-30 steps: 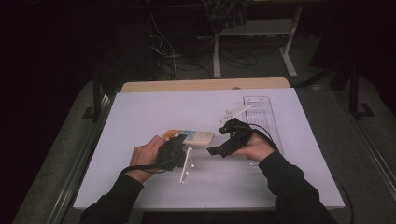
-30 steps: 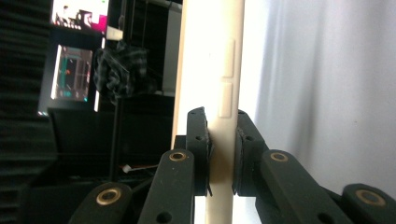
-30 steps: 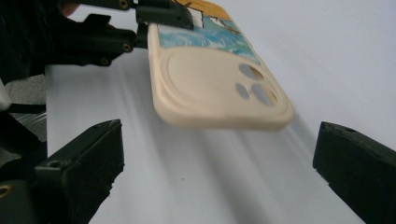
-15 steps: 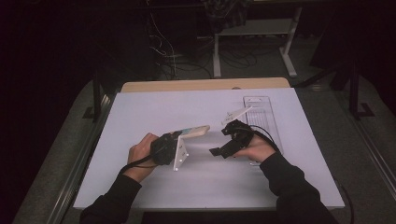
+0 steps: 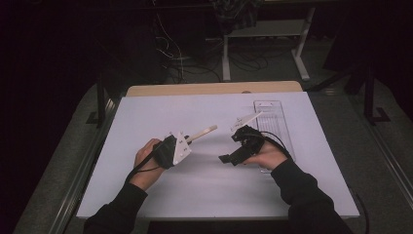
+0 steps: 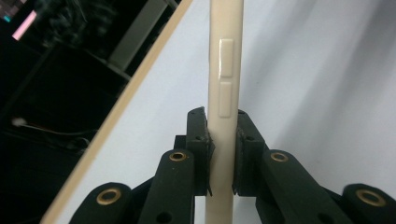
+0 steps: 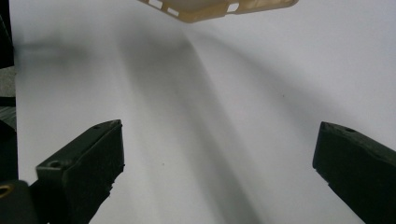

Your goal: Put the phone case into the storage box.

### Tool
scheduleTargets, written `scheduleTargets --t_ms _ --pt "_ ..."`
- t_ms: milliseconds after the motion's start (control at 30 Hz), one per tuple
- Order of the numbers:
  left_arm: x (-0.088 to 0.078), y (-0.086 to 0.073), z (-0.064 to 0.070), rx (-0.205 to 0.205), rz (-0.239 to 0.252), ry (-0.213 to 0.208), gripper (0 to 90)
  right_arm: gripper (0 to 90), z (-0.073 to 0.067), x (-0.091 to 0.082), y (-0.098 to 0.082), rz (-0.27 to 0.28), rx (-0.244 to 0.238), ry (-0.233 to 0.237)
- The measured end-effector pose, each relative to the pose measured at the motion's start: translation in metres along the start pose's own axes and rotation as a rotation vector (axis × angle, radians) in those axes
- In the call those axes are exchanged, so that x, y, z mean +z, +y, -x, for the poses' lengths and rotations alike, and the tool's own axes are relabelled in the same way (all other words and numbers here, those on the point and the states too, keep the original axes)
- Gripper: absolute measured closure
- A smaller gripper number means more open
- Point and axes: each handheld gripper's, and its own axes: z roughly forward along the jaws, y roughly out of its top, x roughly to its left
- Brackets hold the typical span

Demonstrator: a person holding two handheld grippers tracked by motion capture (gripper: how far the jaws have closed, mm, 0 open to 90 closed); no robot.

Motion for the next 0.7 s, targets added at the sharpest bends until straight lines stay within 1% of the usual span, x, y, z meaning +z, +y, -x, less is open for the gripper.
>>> scheduleTargets --t_ms 133,200,233,267,367,500,533,567,600,700 --pt "0.001 -0.002 -0.004 -0.067 0.013 -0.025 79.7 1.2 0.000 0.000 0.000 -0.003 0.001 -0.001" --pt "0.000 -0.002 -0.005 -0.093 0.020 -0.032 79.7 1.2 0.000 0.000 0.000 -0.003 -0.004 0.000" --pt "0.000 -0.002 -0.006 -0.097 0.018 -0.031 79.7 1.2 0.000 0.000 0.000 -0.003 -0.004 0.001" --pt "0.000 -0.003 -0.008 -0.125 0.024 -0.038 79.7 1.2 0.000 0.000 0.000 -0.003 -0.004 0.000" --pt "0.000 -0.004 -0.010 -0.166 0.031 -0.053 79.7 1.2 0.000 0.000 0.000 -0.006 0.002 0.000" --pt "0.000 -0.005 -0.014 -0.233 0.044 -0.076 79.7 1.2 0.000 0.000 0.000 -0.007 0.001 -0.003" --pt "0.000 -0.005 -0.015 -0.239 0.047 -0.081 79.7 1.2 0.000 0.000 0.000 -0.007 0.004 -0.003" --pt "0.000 -0.005 -0.015 -0.255 0.047 -0.084 79.7 1.2 0.000 0.000 0.000 -0.007 0.001 -0.005" --pt "0.000 -0.006 -0.016 -0.278 0.049 -0.090 79.7 1.3 0.000 0.000 0.000 -0.006 -0.002 -0.006" --pt "0.001 -0.007 -0.018 -0.305 0.039 -0.099 79.7 1.2 0.001 0.001 0.000 -0.006 -0.006 -0.011"
